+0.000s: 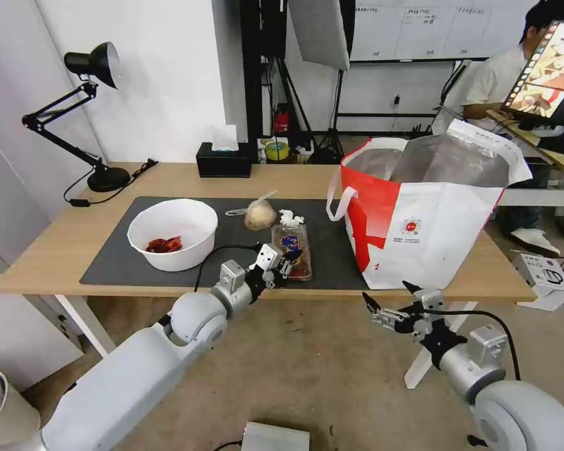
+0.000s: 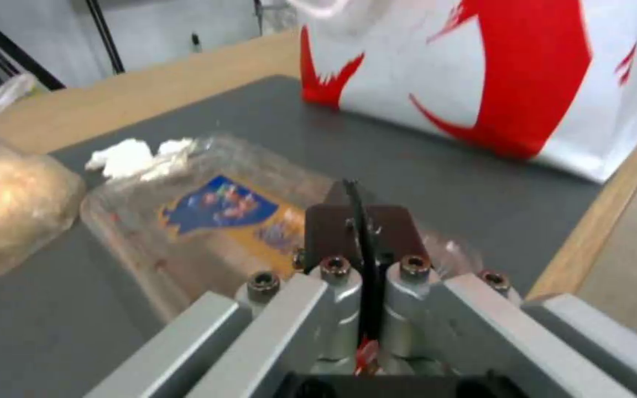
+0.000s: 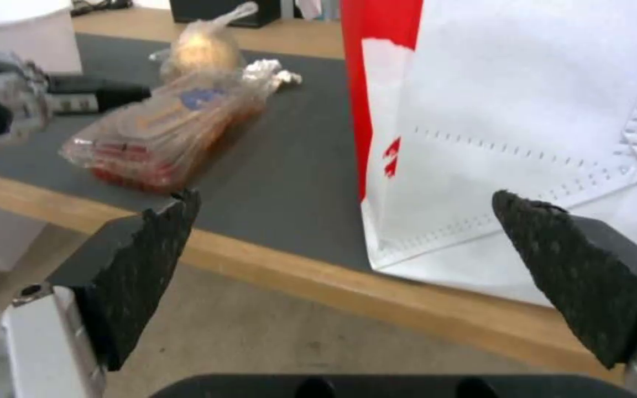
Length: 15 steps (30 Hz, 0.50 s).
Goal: Pick up the trash from the table and place it into the takeout bag.
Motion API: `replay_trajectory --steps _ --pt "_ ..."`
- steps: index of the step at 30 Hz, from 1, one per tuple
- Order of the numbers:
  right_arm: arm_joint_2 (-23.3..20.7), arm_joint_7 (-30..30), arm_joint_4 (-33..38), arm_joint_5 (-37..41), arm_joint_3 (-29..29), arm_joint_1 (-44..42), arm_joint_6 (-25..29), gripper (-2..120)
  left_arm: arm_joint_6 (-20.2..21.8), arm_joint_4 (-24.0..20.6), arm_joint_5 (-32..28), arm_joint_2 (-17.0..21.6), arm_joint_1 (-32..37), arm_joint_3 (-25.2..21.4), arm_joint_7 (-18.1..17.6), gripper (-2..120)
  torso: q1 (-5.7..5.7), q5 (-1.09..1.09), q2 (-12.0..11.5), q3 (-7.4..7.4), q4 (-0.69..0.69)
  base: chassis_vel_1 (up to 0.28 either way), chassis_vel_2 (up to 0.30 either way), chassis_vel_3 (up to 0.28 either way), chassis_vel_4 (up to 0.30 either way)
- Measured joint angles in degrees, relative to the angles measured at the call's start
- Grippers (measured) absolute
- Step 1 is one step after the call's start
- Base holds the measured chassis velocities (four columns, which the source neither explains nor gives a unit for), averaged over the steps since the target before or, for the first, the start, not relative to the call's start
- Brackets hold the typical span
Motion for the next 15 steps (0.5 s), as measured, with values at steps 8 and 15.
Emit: replay_trajectory --steps 8,15 --pt "0.36 1.05 -0.61 4.08 -1.25 1.55 3.38 100 0.77 1.12 -0.19 1.43 -0.41 0.33 0.83 0 0.00 0.00 0.01 0.00 0.01 0.000 0.000 0.000 0.000" --pt "-1.14 1.04 -1.05 13.86 -2.71 4.30 3.54 100 0.77 1.33 -0.27 1.93 -0.80 0.32 1.01 0 0.00 0.00 0.00 0.00 0.00 0.000 0.000 0.000 0.000"
